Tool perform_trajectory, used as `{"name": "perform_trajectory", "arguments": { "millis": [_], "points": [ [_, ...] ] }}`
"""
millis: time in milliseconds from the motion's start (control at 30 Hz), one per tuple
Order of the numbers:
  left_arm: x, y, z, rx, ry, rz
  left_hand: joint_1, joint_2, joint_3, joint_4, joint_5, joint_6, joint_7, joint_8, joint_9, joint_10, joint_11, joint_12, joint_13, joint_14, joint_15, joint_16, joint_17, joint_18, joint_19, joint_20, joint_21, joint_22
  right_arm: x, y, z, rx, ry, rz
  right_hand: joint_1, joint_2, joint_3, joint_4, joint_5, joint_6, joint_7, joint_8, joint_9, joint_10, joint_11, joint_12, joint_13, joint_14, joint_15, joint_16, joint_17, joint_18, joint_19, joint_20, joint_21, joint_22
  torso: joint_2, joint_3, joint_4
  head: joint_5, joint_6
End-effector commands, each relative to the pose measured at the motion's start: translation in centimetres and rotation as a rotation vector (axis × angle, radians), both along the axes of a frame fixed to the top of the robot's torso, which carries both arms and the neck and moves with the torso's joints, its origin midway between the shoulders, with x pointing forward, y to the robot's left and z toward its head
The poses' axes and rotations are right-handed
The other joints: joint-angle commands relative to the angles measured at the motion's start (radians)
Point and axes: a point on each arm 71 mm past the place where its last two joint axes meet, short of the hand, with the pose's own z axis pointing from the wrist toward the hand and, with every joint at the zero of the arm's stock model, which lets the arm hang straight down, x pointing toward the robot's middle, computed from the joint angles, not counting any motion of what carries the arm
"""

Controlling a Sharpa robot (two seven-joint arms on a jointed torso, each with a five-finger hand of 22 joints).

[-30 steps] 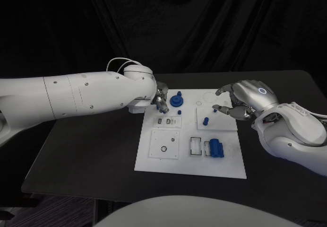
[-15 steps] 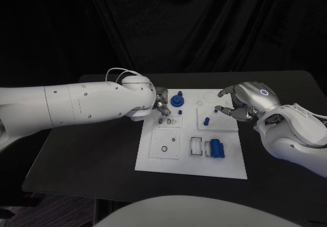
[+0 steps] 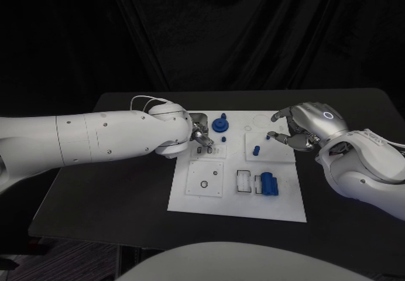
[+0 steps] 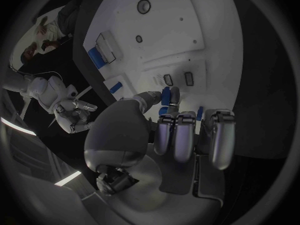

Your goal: Assemble the parts on the task board

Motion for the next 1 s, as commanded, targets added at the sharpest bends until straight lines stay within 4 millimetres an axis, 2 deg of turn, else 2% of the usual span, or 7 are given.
{"name": "perform_trajectory", "arguments": {
  "millis": [33,400,1000],
  "points": [
    [-0.1,-0.2,0.0,-0.048,-0.024,0.017,-0.011,-0.003,0.003,0.0,-0.001,0.077,-0.067,-0.003,0.002,0.103,-0.007,0.003,0.262,0.104,-0.007,0.003,0.263,-0.006,0.073,-0.005,-0.004,0.243,0.1,-0.2,-0.1,0.0,0.007,-0.024,0.014,0.003,0.009,0.0,0.006,0.008,0.002,-0.002,-0.002,0.104,0.003,0.003,0.263,0.106,0.004,0.003,0.263,0.018,-0.008,-0.001,-0.004,0.166,-0.002,0.0008,0.0001,-0.001,0.0],
    [-0.4,0.1,-0.7,-0.052,-0.015,0.027,-0.019,-0.002,0.003,0.003,0.0,0.08,-0.067,-0.005,0.004,0.103,-0.007,0.003,0.262,0.104,-0.007,0.003,0.263,-0.006,0.072,-0.005,-0.004,0.243,0.1,-0.3,-0.2,-0.003,0.011,-0.029,0.017,0.006,0.012,0.0,0.01,0.01,0.003,-0.002,-0.003,0.104,0.004,0.003,0.263,0.106,0.004,0.003,0.263,0.018,-0.009,-0.001,-0.006,0.166,-0.001,0.0016,-0.0015,-0.002,0.0],
    [-1.1,0.3,-1.7,-0.049,0.014,0.021,-0.033,-0.001,0.002,0.01,-0.005,0.083,-0.067,-0.011,0.008,0.103,-0.007,0.003,0.262,0.104,-0.007,0.003,0.263,-0.003,0.066,-0.005,-0.011,0.24,0.1,-0.3,-0.4,0.001,0.033,-0.034,0.026,0.01,0.021,-0.001,0.025,0.016,0.004,-0.003,-0.008,0.104,0.005,0.003,0.263,0.106,0.005,0.003,0.263,0.019,-0.011,0.0,-0.013,0.164,0.003,0.0001,0.0005,-0.003,0.0]
  ]
}}
